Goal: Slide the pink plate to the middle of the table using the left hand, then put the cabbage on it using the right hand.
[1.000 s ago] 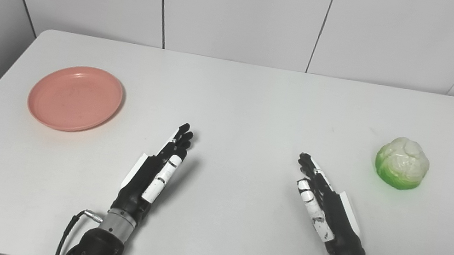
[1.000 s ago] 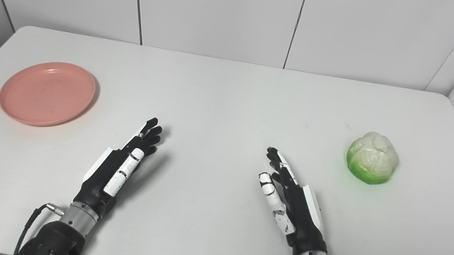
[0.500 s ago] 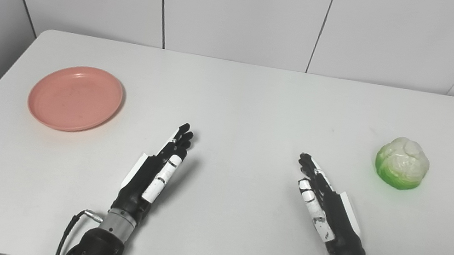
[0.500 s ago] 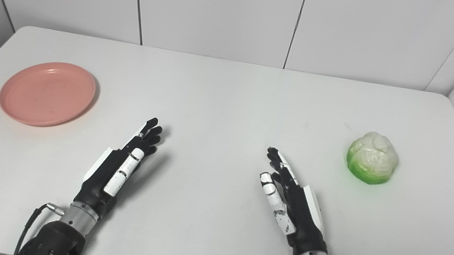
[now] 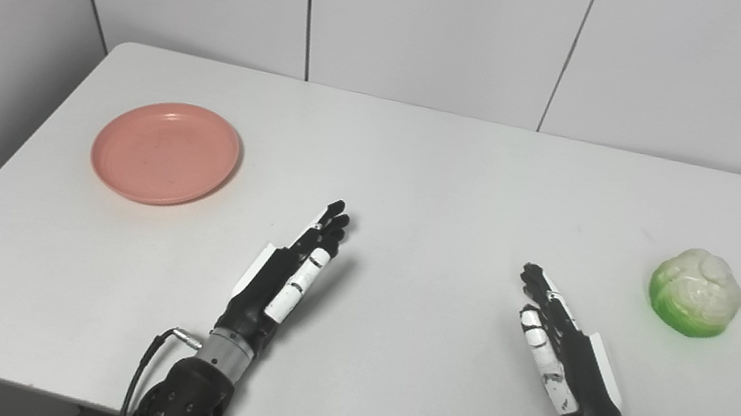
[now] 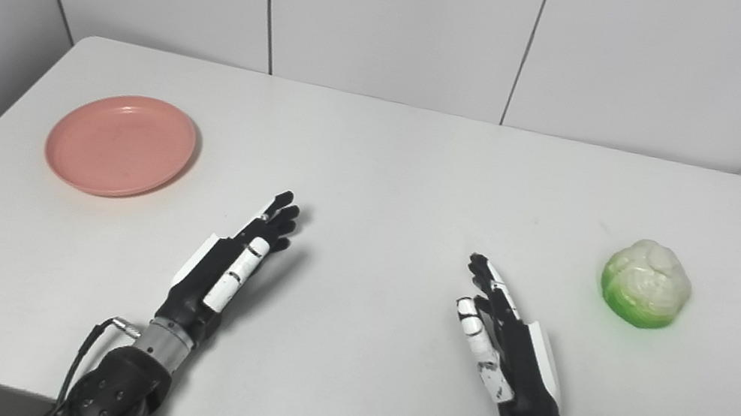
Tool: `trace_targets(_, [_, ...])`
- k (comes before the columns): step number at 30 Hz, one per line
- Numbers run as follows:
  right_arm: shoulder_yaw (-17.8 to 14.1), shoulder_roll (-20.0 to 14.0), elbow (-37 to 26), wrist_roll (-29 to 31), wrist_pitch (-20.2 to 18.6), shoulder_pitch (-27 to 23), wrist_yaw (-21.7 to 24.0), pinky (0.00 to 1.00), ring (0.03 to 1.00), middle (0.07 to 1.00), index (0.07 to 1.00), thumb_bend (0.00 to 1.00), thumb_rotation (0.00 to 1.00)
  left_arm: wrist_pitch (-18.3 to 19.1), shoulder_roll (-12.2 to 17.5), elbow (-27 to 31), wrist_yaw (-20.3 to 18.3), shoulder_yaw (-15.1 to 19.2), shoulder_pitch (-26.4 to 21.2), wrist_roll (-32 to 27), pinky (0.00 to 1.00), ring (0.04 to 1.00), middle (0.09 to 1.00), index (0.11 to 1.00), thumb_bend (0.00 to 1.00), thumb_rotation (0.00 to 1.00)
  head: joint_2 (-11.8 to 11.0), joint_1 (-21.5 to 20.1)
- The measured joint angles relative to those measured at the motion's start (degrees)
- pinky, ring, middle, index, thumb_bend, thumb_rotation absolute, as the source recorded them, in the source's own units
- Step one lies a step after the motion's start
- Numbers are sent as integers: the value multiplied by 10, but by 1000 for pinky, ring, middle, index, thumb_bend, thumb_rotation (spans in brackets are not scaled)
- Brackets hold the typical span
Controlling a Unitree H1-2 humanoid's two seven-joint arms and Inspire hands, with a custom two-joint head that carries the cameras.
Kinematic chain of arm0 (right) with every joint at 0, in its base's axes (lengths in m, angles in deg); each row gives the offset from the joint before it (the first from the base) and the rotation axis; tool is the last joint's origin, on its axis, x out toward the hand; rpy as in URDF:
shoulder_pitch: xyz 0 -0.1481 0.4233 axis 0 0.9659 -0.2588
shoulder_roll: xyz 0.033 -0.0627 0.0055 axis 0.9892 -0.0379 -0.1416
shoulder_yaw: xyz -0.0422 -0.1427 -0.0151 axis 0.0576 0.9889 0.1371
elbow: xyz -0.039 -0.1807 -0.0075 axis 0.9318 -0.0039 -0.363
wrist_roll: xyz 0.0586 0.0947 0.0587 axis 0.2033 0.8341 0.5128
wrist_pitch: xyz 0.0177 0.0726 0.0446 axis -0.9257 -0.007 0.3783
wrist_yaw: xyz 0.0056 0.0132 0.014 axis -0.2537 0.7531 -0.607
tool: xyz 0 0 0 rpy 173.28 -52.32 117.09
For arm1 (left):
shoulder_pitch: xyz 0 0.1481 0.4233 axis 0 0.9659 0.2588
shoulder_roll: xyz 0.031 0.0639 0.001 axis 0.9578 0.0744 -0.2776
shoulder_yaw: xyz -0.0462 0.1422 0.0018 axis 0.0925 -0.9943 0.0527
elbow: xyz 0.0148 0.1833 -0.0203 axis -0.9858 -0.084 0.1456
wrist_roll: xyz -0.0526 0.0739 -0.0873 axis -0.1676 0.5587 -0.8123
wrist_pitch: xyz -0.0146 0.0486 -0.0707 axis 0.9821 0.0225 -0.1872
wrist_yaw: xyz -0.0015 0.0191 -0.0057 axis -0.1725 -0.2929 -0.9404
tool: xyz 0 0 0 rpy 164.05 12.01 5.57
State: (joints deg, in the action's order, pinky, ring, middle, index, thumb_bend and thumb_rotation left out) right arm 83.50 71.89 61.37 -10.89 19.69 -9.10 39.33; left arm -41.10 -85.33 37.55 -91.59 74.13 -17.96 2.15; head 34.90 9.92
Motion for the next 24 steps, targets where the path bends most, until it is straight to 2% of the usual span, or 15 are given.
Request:
trace_targets(3, [-2,-5,11,5,18,-5,1,867,912,914,908,359,1000,-11,-6,-14,8,-3,-9,15,933,943,944,937,509,1000,-10,18])
trace_targets(5, [-4,-8,16,9,32,-6,2,876,922,924,915,327,1000,-13,-10,-20,10,-3,-13,19,928,942,943,938,535,1000,-26,56])
trace_targets(8, [-4,-11,21,21,54,-6,9,882,924,929,922,307,1000,-15,-13,-27,12,-6,-18,29,930,945,944,942,546,1000,-31,65])
trace_targets(14, [-5,-12,28,32,75,-6,13,868,911,919,912,289,1000,-20,-19,-40,12,-7,-27,34,923,937,934,931,511,1000,-34,59])
trace_targets(24, [-4,-10,23,25,77,-6,13,862,908,916,909,293,1000,-22,-26,-41,12,-5,-30,32,927,936,931,925,521,1000,-26,58])
